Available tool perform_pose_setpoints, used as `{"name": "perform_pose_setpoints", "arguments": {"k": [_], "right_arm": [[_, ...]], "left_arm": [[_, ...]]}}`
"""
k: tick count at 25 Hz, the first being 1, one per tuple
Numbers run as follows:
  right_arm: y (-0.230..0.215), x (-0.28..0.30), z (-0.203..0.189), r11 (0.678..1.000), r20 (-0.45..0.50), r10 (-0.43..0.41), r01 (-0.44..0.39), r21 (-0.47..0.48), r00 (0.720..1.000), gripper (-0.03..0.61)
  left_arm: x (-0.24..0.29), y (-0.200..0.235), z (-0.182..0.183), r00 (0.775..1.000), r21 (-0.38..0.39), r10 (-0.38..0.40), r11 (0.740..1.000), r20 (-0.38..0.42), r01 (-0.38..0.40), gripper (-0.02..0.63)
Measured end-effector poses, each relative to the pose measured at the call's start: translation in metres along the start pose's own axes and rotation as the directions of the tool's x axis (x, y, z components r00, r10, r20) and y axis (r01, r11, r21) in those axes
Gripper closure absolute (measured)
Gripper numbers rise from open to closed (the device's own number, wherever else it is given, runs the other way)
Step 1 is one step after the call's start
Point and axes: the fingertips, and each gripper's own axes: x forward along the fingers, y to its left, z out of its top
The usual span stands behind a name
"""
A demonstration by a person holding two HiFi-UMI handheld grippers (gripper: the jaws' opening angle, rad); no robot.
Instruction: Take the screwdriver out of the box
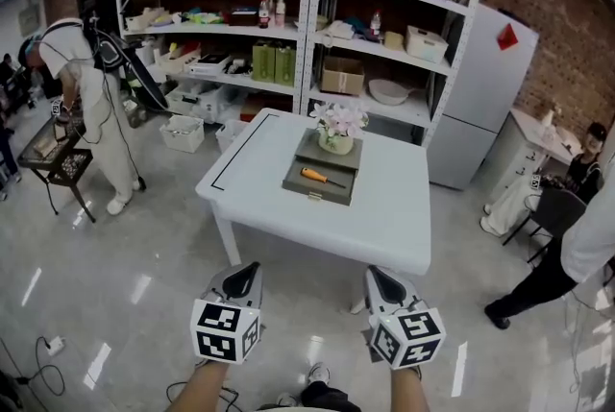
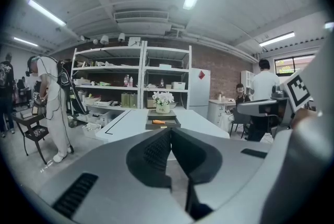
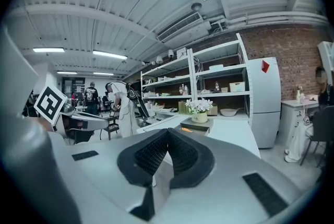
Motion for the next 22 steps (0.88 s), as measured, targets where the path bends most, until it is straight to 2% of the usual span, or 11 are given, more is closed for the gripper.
{"name": "perform_pose_setpoints", "arguments": {"k": [10,22], "right_arm": [[-0.019,0.045,0.003,1.0,0.003,0.011,-0.011,0.003,1.0,0.536],[-0.078,0.129,0.011,0.998,-0.024,0.066,-0.065,0.013,0.998,0.489]], "left_arm": [[0.044,0.016,0.005,1.0,-0.005,0.008,1.0,-0.011,-0.008,0.607],[0.14,0.028,0.025,0.999,-0.012,0.038,0.999,-0.036,-0.039,0.607]]}}
